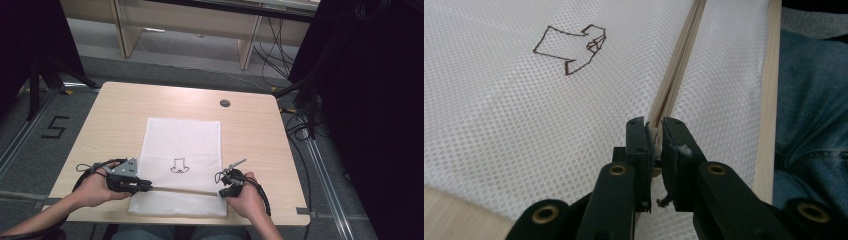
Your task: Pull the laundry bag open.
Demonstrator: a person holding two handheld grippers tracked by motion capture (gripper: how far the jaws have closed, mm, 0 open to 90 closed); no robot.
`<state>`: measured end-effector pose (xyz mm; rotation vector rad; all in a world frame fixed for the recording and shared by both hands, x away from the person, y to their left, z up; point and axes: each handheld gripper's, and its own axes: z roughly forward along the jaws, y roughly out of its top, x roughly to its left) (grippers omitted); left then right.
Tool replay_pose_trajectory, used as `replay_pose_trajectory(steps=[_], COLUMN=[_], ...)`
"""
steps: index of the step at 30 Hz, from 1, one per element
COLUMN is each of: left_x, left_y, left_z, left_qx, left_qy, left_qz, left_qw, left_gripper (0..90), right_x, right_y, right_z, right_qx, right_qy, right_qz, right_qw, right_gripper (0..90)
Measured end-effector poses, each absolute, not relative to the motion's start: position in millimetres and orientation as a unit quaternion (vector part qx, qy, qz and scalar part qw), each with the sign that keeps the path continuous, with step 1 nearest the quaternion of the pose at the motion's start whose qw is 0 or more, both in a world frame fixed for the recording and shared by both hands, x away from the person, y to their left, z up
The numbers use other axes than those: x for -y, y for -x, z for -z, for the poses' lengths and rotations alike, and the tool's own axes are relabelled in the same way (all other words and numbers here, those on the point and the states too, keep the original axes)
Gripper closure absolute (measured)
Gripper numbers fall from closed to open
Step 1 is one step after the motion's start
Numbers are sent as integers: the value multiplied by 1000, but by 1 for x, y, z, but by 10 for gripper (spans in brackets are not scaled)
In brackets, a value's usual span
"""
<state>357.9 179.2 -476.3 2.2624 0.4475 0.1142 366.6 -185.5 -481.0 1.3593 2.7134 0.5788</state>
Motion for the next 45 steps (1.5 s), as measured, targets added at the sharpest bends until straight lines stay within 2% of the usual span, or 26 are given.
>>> replay_pose_trajectory(steps=[11,14,16,17,19,22,26,27,28,29,30,31,32,33,34,36,38,39,40,41,42,43,44,45], left_x=[-207,-216,-225,-237,-240,-237,-235,-235,-235,-238,-245,-254,-255,-253,-253,-251,-256,-256,-255,-254,-254,-252,-250,-243], left_y=[-355,-354,-353,-353,-353,-352,-354,-354,-354,-355,-355,-357,-352,-351,-351,-352,-355,-355,-355,-356,-356,-357,-358,-361], left_z=[485,487,490,494,494,491,493,493,493,493,496,496,487,482,482,481,479,479,479,478,478,477,476,477], left_qx=[-214,-223,-226,-254,-256,-249,-259,-252,-252,-237,-240,-286,-289,-283,-283,-297,-325,-325,-345,-351,-351,-354,-352,-366], left_qy=[-890,-892,-903,-892,-889,-896,-897,-909,-909,-928,-928,-909,-888,-885,-885,-867,-837,-837,-824,-816,-816,-813,-814,-798], left_qz=[-54,-63,-84,-60,-51,-73,-71,-80,-80,-139,-170,-125,-137,-157,-157,-140,-148,-148,-142,-154,-154,-160,-169,-171], left_qw=[398,387,356,370,376,361,351,323,323,251,229,275,330,336,336,374,414,414,426,432,432,434,430,447], left_gripper=[821,822,821,821,821,821,821,820,900,900,900,900,899,899,899,897,799,762,762,663,604,604,517,487], right_x=[186,186,186,186,186,186,187,187,187,187,187,189,189,188,188,184,186,186,188,190,189,189,187,186], right_y=[-367,-366,-367,-367,-367,-368,-367,-367,-367,-366,-366,-366,-366,-367,-367,-367,-367,-367,-366,-367,-367,-367,-367,-366], right_z=[482,481,481,481,481,481,482,482,482,482,481,480,480,480,480,478,479,479,480,481,480,480,477,476], right_qx=[-881,-877,-878,-878,-879,-882,-881,-879,-879,-879,-880,-877,-879,-885,-885,-884,-881,-881,-878,-878,-875,-875,-871,-867], right_qy=[-432,-441,-439,-439,-438,-432,-431,-436,-436,-437,-438,-445,-442,-428,-428,-437,-440,-440,-444,-440,-445,-445,-451,-456], right_qz=[-189,-187,-187,-187,-188,-188,-192,-192,-192,-190,-182,-176,-175,-178,-178,-159,-170,-170,-176,-184,-185,-185,-190,-200], right_qw=[28,24,25,25,25,27,27,23,23,24,33,37,42,47,47,46,44,44,41,41,36,36,29,34], right_gripper=[900,900,900,900,900,900,900,900,900,900,900,900,900,900,900,900,900,900,900,899,883,883,773,734])
